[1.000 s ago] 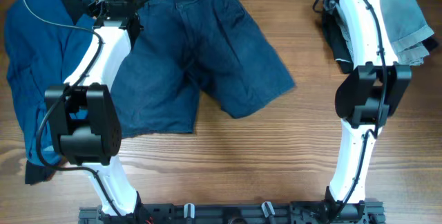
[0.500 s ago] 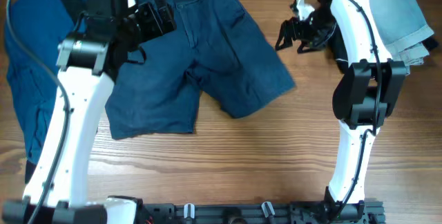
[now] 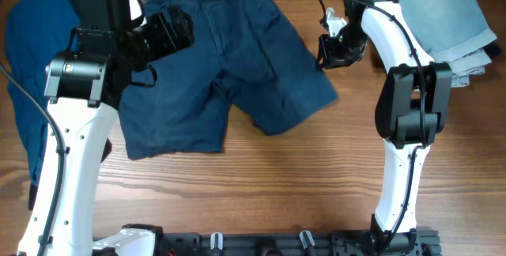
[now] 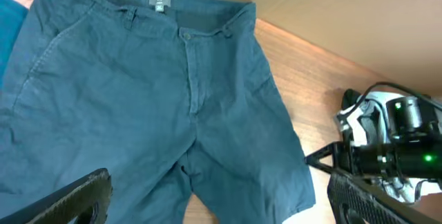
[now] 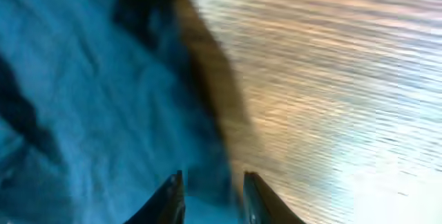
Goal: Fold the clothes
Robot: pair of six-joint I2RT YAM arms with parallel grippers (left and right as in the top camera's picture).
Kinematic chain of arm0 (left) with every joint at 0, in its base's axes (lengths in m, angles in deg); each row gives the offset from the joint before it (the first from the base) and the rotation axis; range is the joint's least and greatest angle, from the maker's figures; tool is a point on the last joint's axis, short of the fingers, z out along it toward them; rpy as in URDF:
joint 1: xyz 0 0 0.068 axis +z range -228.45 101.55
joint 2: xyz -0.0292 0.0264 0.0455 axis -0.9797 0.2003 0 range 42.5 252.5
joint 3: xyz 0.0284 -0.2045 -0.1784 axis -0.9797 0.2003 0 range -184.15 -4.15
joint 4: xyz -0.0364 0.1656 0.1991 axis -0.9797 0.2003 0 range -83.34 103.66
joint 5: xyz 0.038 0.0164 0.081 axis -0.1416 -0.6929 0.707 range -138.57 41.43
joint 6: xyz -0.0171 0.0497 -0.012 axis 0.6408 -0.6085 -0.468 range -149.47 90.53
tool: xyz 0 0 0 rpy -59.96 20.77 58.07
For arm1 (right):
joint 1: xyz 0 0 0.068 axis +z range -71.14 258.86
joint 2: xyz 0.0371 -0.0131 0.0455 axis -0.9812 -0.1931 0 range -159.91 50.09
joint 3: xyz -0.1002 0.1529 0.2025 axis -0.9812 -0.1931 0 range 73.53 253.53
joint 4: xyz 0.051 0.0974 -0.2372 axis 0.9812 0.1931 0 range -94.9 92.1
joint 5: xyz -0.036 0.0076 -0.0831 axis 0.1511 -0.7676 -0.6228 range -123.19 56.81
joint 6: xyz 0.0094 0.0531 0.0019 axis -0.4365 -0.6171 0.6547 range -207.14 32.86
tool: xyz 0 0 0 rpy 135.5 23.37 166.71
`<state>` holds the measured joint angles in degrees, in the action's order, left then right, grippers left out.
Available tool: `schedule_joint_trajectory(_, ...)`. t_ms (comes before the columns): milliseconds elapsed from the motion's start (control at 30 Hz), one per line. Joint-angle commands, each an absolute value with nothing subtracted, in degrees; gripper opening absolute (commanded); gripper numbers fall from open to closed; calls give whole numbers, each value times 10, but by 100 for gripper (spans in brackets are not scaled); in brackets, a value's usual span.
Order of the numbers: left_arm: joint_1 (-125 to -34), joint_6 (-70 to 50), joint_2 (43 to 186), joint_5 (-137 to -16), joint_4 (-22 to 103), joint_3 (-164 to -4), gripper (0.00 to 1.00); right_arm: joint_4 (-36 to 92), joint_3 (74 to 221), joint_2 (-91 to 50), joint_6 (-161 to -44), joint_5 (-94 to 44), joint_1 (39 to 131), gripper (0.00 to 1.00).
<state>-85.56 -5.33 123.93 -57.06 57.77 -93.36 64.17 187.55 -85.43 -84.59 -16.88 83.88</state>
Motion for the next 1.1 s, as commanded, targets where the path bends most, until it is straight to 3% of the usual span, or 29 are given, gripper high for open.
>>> schedule_joint_trajectory(0, -853, -53, 1239, -579, 580, -935, 100, 636, 1874, -838, -867, -201, 839, 36)
schedule_joint_trajectory(67, -853, -52, 1239, -579, 582, -935, 100, 653, 1874, -838, -834, -166, 846, 41)
schedule_joint_trajectory(167, -853, -52, 1239, -579, 586, -935, 100, 675, 1874, -838, -828, -156, 853, 40)
schedule_joint_trajectory(267, -853, -52, 1240, -579, 586, -935, 100, 692, 1874, -838, -843, -156, 853, 25)
schedule_joint_trajectory(300, -853, -52, 1240, -579, 588, -935, 100, 693, 1874, -838, -843, -156, 853, 25)
schedule_joint_trajectory(400, -853, -52, 1240, -579, 590, -935, 100, 675, 1874, -838, -860, -194, 853, 36)
schedule_joint_trajectory(533, -853, -53, 1240, -579, 593, -935, 100, 663, 1869, -839, -858, -190, 853, 37)
schedule_joint_trajectory(633, -853, -53, 1240, -579, 593, -935, 100, 646, 1826, -839, -857, -190, 853, 29)
schedule_joint_trajectory(700, -853, -52, 1240, -562, 593, -935, 100, 632, 1789, -839, -864, -190, 853, 8)
schedule_joint_trajectory(733, -853, -53, 1240, -560, 593, -935, 100, 635, 1782, -838, -877, -190, 853, 5)
schedule_joint_trajectory(1067, -853, -52, 1240, -502, 595, -935, 100, 758, 1781, -727, -1024, -208, 876, 4)
